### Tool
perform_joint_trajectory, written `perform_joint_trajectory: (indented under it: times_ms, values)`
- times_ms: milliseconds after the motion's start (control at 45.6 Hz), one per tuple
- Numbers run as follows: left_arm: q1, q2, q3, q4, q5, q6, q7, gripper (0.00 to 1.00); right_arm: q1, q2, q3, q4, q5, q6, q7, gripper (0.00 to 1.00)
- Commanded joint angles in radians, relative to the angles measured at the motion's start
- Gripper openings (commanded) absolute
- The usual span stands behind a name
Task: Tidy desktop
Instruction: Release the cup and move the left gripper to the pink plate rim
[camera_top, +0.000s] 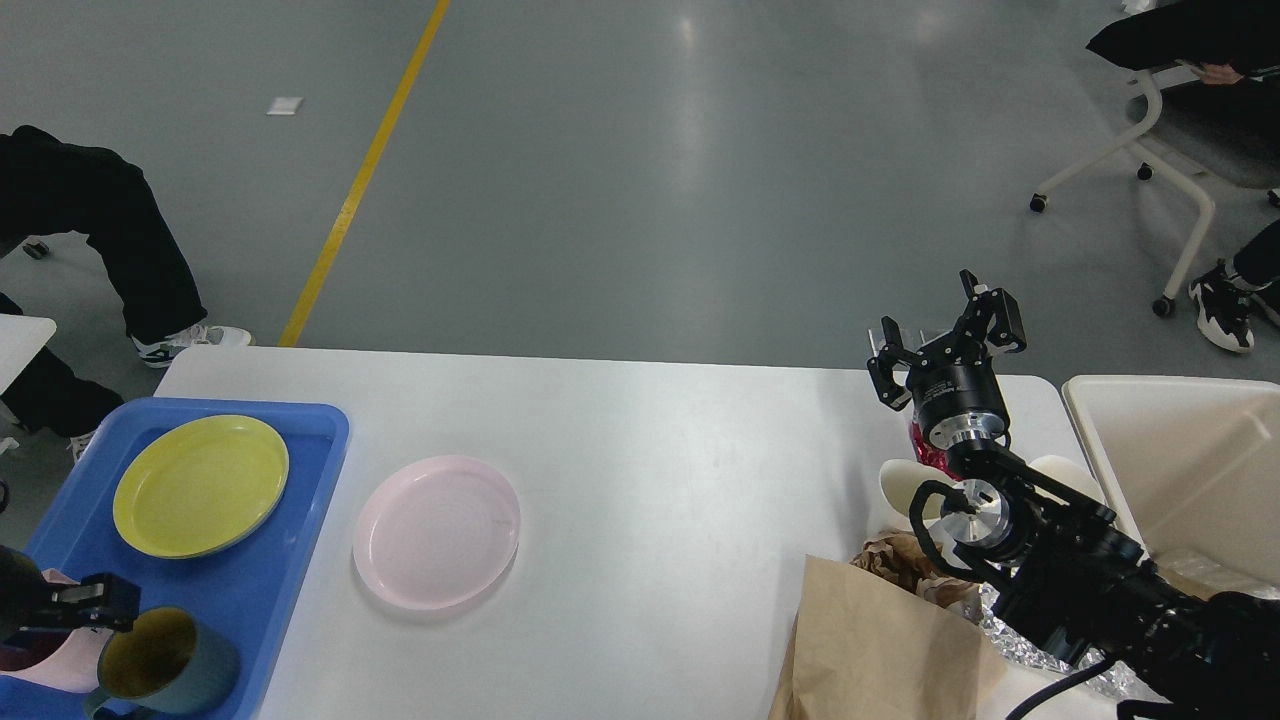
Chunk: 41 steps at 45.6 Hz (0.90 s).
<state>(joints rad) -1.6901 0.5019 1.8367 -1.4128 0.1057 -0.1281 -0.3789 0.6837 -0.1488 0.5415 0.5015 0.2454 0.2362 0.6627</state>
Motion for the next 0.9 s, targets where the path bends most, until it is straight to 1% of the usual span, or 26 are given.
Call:
perform_joint_trajectory:
  times_ms: [0,88,132,219,263,329,461,504,548,592,636,658,680,768,811,877]
  values:
    - [-0.138,-0.003,0.001,0.02,0.0,-0.233,-0.005,0.82,0.0,0.0,0.0,0.0,0.0,0.0,0.0,1.0]
    - [-0.212,-0.009,-0.022,0.029,-0.003,-0.398,-0.011,0.81,-0.001,0.0,0.0,0.0,0.0,0.0,0.0,1.0]
    - [-0.241,-0.011,-0.051,0.031,-0.006,-0.465,-0.011,0.81,0.0,0.0,0.0,0.0,0.0,0.0,0.0,1.0]
    - [-0.272,-0.01,-0.137,0.029,-0.021,-0.57,-0.006,0.8,0.0,0.0,0.0,0.0,0.0,0.0,0.0,1.0]
    - [-0.272,-0.011,-0.169,0.028,-0.044,-0.59,-0.003,0.77,-0.001,0.0,0.0,0.0,0.0,0.0,0.0,1.0]
    - [-0.261,-0.016,-0.211,0.026,-0.095,-0.59,0.002,0.74,0.0,0.0,0.0,0.0,0.0,0.0,0.0,1.0]
    - [-0.221,-0.06,-0.238,0.026,-0.144,-0.578,0.011,0.72,0.0,0.0,0.0,0.0,0.0,0.0,0.0,1.0]
    - [-0.201,-0.075,-0.241,0.028,-0.147,-0.558,0.014,0.7,0.0,0.0,0.0,0.0,0.0,0.0,0.0,1.0]
    - [-0.181,-0.08,-0.249,0.028,-0.149,-0.519,0.017,0.68,0.0,0.0,0.0,0.0,0.0,0.0,0.0,1.0]
    - [-0.154,-0.08,-0.264,0.028,-0.15,-0.464,0.021,0.68,0.0,0.0,0.0,0.0,0.0,0.0,0.0,1.0]
    - [-0.122,-0.08,-0.29,0.026,-0.152,-0.4,0.038,0.68,0.0,0.0,0.0,0.0,0.0,0.0,0.0,1.0]
    - [-0.105,-0.077,-0.307,0.026,-0.156,-0.365,0.052,0.68,0.0,0.0,0.0,0.0,0.0,0.0,0.0,1.0]
    - [-0.061,-0.074,-0.351,0.025,-0.179,-0.279,0.108,0.68,0.0,0.0,0.0,0.0,0.0,0.0,0.0,1.0]
    - [0.007,-0.083,-0.424,0.018,-0.244,-0.142,0.205,0.68,0.0,0.0,0.0,0.0,0.0,0.0,0.0,1.0]
    - [0.042,-0.089,-0.45,0.015,-0.274,-0.067,0.235,0.69,0.0,0.0,0.0,0.0,0.0,0.0,0.0,1.0]
    - [0.085,-0.118,-0.478,0.012,-0.305,0.039,0.253,0.69,0.0,0.0,0.0,0.0,0.0,0.0,0.0,1.0]
